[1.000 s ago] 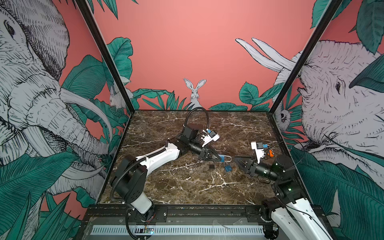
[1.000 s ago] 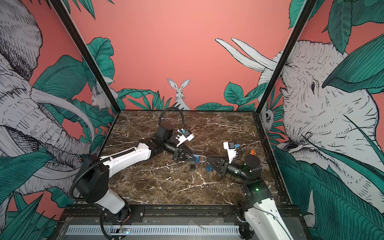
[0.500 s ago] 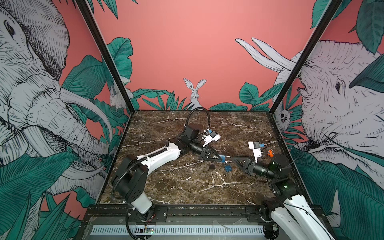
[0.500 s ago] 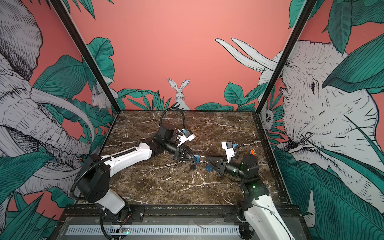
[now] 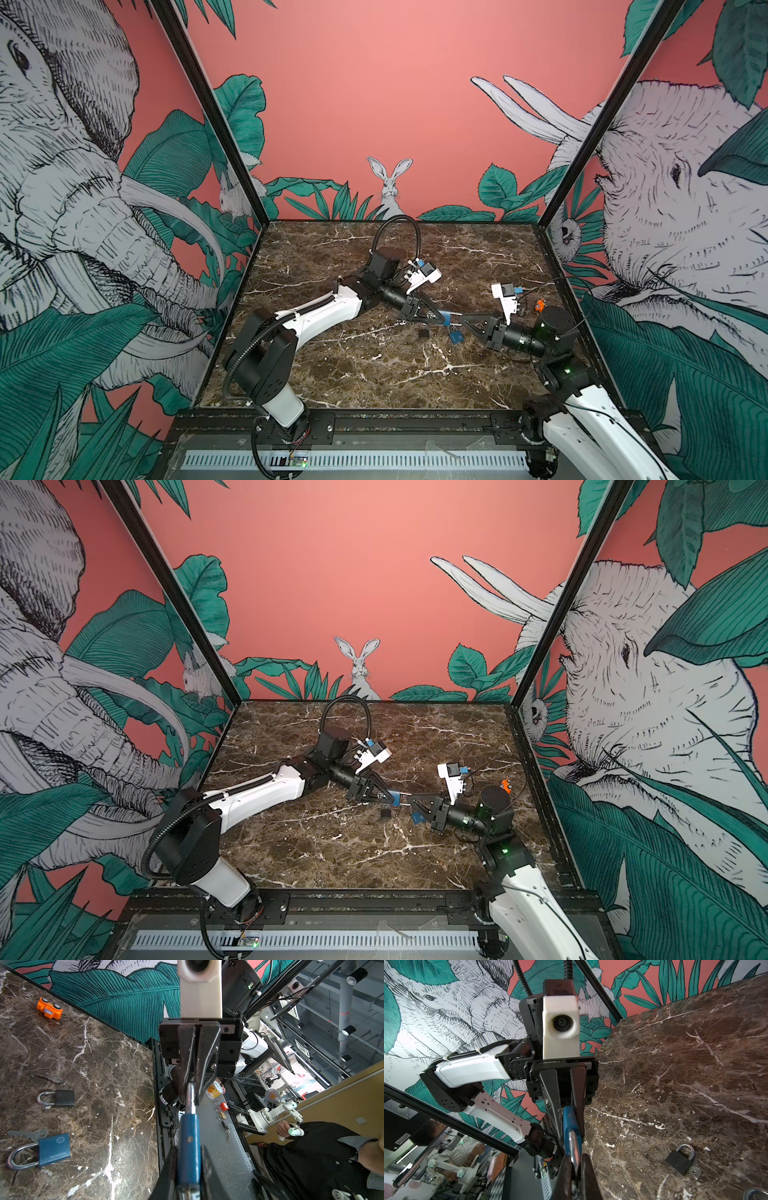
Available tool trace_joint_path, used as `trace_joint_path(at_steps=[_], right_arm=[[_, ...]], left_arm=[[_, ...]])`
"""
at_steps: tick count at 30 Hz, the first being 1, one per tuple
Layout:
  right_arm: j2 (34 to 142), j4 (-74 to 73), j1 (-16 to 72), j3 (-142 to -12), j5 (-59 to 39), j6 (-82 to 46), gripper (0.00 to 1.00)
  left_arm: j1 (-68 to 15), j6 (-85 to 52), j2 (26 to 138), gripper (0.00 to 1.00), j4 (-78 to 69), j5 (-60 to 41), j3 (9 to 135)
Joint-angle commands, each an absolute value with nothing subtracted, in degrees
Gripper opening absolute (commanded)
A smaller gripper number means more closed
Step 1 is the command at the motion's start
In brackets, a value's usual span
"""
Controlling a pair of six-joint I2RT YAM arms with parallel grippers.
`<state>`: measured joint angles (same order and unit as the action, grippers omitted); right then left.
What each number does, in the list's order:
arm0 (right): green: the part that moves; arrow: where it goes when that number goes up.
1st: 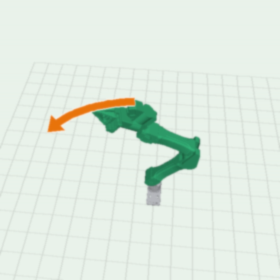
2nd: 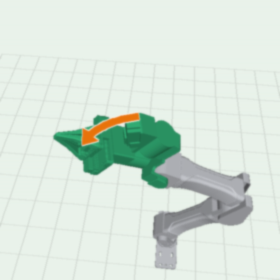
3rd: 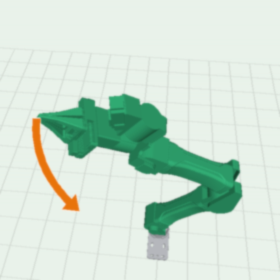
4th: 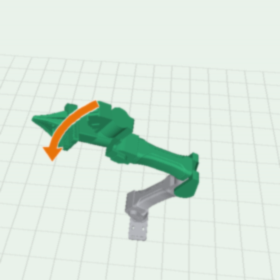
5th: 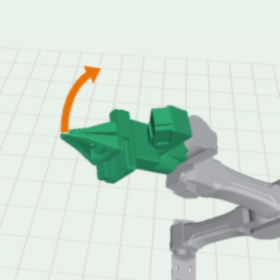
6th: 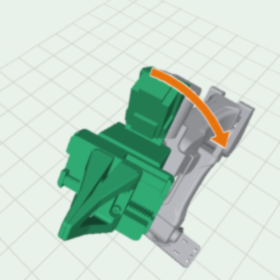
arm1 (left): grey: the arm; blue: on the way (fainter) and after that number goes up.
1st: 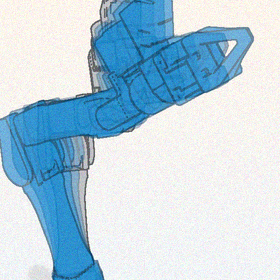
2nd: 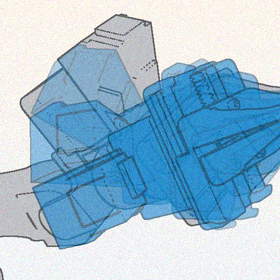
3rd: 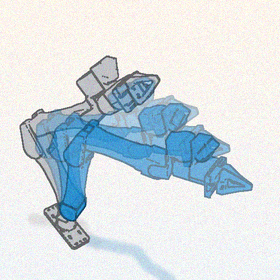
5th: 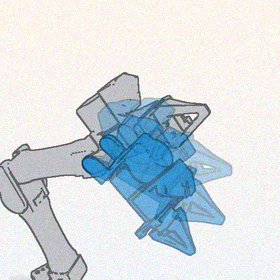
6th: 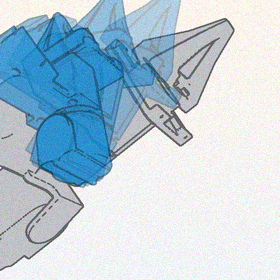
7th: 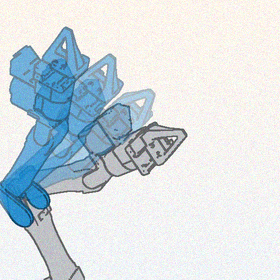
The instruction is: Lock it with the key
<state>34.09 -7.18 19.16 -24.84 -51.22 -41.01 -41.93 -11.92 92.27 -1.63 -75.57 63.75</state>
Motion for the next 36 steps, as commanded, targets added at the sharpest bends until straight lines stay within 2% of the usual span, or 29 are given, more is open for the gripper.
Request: trace_joint_path(at_steps=[1,16,30,36], right_arm=[[34.8,-13.1,19.9,-23.9,-50.0,-42.5,0.00],[34.5,-7.4,23.0,-25.2,-43.0,-36.5,0.00],[40.3,-17.8,31.0,-24.1,-38.8,-38.9,0.00],[34.0,-13.4,31.5,-22.9,-35.7,-40.0,0.00]], left_arm=[[-43.2,-11.9,92.1,0.00,-2.9,-77.1,66.1],[-46.9,-15.3,91.1,0.00,-7.0,-78.8,66.3],[-48.9,-17.7,93.9,0.00,-9.4,-77.9,70.0],[-48.7,-13.5,94.2,0.00,-4.6,-76.7,71.4]])
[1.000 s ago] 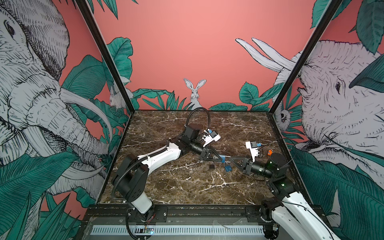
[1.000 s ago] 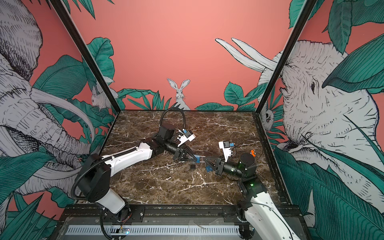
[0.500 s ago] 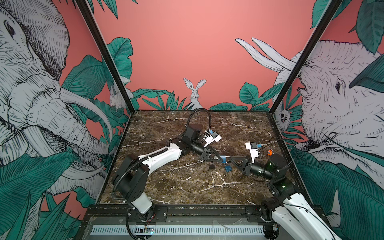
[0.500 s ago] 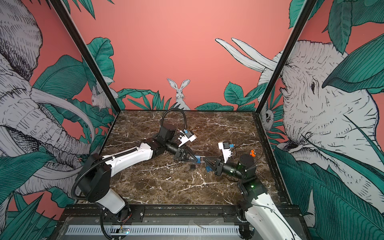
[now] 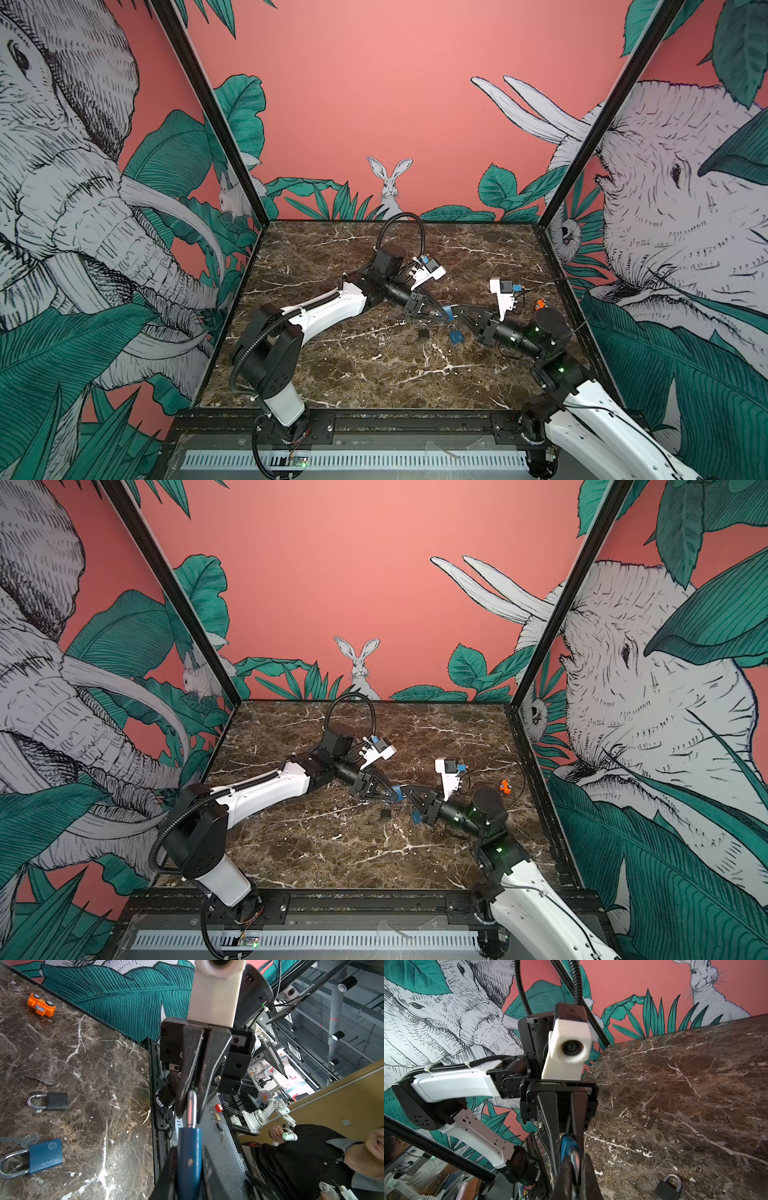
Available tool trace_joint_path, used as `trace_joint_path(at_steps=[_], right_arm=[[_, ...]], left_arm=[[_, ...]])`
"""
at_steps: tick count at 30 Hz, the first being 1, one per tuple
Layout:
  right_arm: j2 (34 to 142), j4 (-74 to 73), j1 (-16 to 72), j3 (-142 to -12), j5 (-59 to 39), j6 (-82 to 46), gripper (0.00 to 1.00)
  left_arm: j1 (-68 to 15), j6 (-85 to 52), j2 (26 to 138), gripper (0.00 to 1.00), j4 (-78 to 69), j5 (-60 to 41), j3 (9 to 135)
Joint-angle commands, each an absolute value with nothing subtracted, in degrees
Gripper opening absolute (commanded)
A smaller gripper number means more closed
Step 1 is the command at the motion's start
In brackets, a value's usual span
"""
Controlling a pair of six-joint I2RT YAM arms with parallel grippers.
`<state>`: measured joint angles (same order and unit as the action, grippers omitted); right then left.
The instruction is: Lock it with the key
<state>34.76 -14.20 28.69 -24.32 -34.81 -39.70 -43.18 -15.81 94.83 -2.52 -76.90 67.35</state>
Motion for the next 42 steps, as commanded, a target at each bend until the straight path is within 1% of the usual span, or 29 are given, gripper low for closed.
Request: trace_joint_path(at_steps=[1,5,10,13,18,25,32,37,42], right_arm=[[32.6,-10.1,31.4,-23.7,-35.1,-39.2,0.00],[29.4,-1.7,31.3,-25.7,-36.0,-38.7,0.00],[29.1,0.7,30.9,-25.9,-38.7,-38.8,0.00],[28.9,2.7,30.6,-27.0,-38.3,-37.2,0.00],[28.1,5.5,29.3,-28.7,-38.6,-36.7,0.00],[24.6,6.3,27.6,-27.5,-38.9,-38.4,0.00],[24.2,4.3,27.5,-26.2,-38.9,-40.0,0.00],[22.7,4.3,27.4,-25.4,-38.4,-40.5,0.00],[22.1,3.0,27.4,-24.5,-38.3,-41.6,0.00]], left_arm=[[-48.4,-12.6,94.2,0.00,-3.3,-76.3,71.5],[-46.4,-12.6,94.4,0.00,-2.1,-75.5,71.6],[-46.0,-9.8,93.0,0.00,0.5,-76.0,71.4],[-45.9,-7.2,92.5,0.00,3.7,-75.4,71.6],[-44.7,-7.3,92.3,0.00,3.8,-73.9,70.7],[-42.4,-16.7,92.4,0.00,-8.3,-72.6,67.2],[-41.4,-18.6,92.2,0.00,-9.8,-70.8,67.2],[-40.5,-23.3,92.4,0.00,-15.9,-69.5,65.7],[-40.5,-25.9,93.5,0.00,-18.6,-68.0,65.9]])
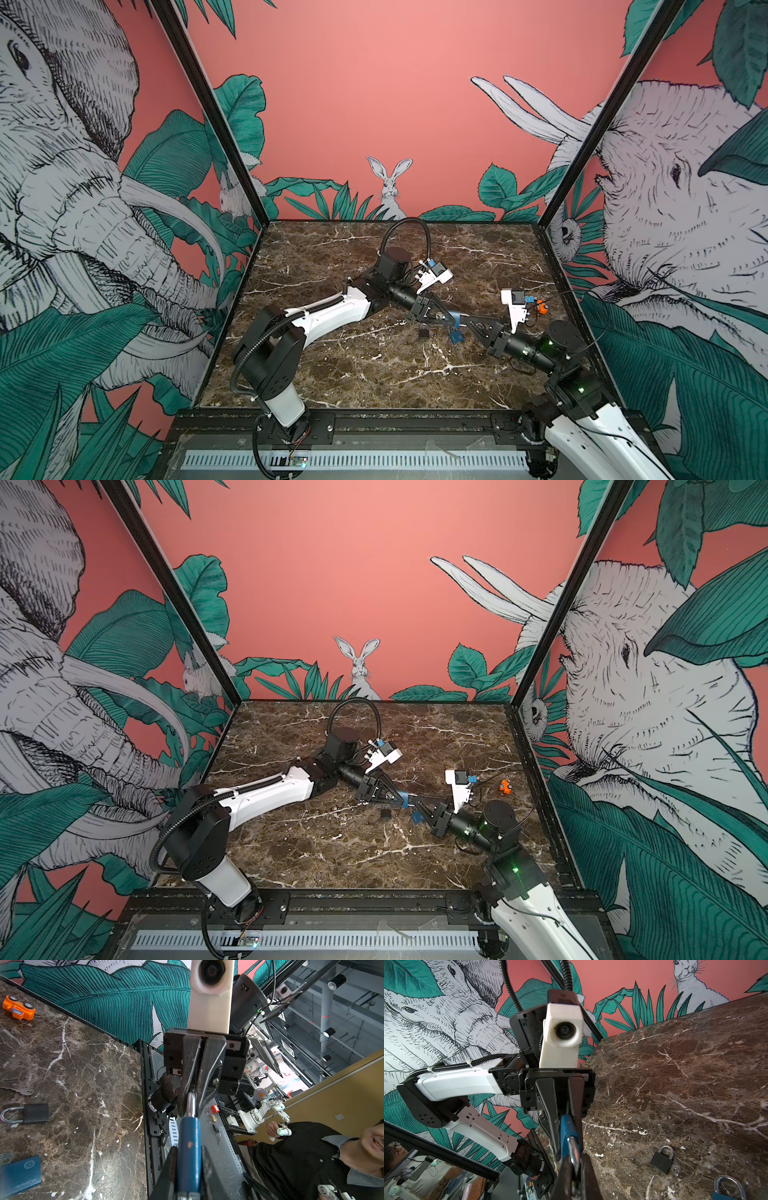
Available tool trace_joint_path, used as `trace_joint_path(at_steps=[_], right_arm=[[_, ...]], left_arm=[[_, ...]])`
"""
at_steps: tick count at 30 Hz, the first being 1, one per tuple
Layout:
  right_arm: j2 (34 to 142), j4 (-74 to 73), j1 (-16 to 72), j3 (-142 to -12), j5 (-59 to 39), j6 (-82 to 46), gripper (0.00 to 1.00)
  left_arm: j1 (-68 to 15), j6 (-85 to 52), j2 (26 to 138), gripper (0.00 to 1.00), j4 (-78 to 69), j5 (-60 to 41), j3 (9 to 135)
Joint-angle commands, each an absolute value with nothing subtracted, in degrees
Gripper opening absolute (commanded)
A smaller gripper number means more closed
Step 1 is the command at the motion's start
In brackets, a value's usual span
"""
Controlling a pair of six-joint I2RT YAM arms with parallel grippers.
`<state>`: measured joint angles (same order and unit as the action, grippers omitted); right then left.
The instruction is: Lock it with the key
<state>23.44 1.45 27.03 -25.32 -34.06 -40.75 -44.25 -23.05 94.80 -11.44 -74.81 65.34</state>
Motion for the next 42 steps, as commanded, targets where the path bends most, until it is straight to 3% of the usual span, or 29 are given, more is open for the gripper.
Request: trace_joint_path(at_steps=[1,6,9,12,29,42], right_arm=[[21.8,2.9,27.4,-24.4,-38.1,-41.8,0.00],[22.1,2.2,27.4,-24.2,-37.5,-41.6,0.00],[22.8,0.8,27.4,-24.5,-37.1,-41.5,0.31],[24.3,-0.2,27.5,-25.2,-37.6,-40.5,0.38],[31.5,7.1,25.2,-32.3,-38.2,-33.1,0.45],[34.8,1.9,24.9,-33.0,-42.4,-34.5,0.36]], left_arm=[[-40.5,-26.2,93.8,0.00,-18.7,-68.1,66.1],[-40.5,-29.4,95.5,0.00,-22.8,-70.0,66.1],[-41.0,-29.9,96.2,0.00,-23.7,-71.4,66.3],[-41.5,-28.2,96.1,0.00,-21.6,-71.9,66.4],[-42.8,-16.5,94.2,0.00,-8.2,-77.4,68.6],[-44.0,-9.8,93.2,0.00,-0.7,-78.9,70.0]])
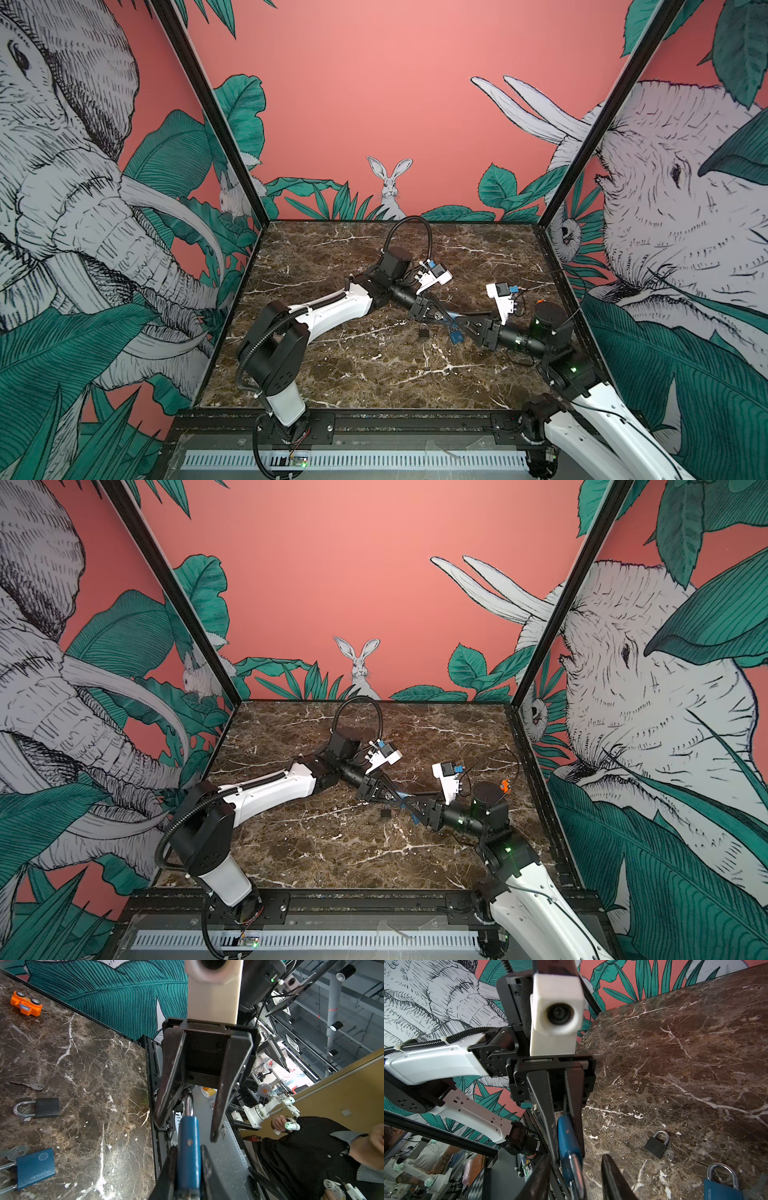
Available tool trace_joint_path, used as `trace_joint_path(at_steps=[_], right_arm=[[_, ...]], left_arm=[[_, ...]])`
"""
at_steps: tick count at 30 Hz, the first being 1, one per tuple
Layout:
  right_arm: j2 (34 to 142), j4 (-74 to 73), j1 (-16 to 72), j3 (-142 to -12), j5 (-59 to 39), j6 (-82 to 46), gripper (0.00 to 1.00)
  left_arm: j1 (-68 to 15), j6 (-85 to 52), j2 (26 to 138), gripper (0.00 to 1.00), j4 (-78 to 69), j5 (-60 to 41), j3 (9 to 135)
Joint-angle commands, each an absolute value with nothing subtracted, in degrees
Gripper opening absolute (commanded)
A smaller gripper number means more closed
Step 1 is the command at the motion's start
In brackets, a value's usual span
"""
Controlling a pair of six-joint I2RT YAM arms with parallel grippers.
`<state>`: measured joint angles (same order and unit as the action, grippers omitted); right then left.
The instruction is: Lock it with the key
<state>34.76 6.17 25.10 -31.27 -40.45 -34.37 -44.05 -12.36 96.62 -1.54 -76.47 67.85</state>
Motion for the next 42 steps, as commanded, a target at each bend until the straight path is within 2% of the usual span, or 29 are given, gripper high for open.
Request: trace_joint_path(at_steps=[1,10,26,30,36,39,42], right_arm=[[35.0,1.6,24.9,-32.8,-42.7,-34.7,0.34],[35.1,-1.2,24.9,-31.1,-44.7,-36.9,0.26],[36.6,-3.6,24.9,-29.6,-45.7,-38.4,0.21],[36.7,-4.6,24.9,-29.0,-46.1,-39.2,0.16],[36.0,-6.7,24.9,-27.7,-45.9,-40.7,0.00],[34.6,-4.7,24.9,-27.7,-42.8,-40.0,0.00],[32.5,-3.6,24.3,-27.4,-40.0,-39.9,0.00]], left_arm=[[-44.1,-9.8,93.3,0.00,-0.7,-78.8,70.0],[-44.2,-9.8,93.8,0.00,-0.5,-78.6,70.3],[-44.2,-10.7,93.8,0.00,-1.6,-78.4,70.3],[-44.3,-10.9,94.0,0.00,-1.7,-78.2,70.5],[-44.2,-11.5,94.5,0.00,-2.0,-77.2,70.7],[-44.1,-11.4,94.3,0.14,-2.0,-76.9,70.2],[-44.2,-11.3,93.7,0.22,-2.0,-76.4,69.6]])
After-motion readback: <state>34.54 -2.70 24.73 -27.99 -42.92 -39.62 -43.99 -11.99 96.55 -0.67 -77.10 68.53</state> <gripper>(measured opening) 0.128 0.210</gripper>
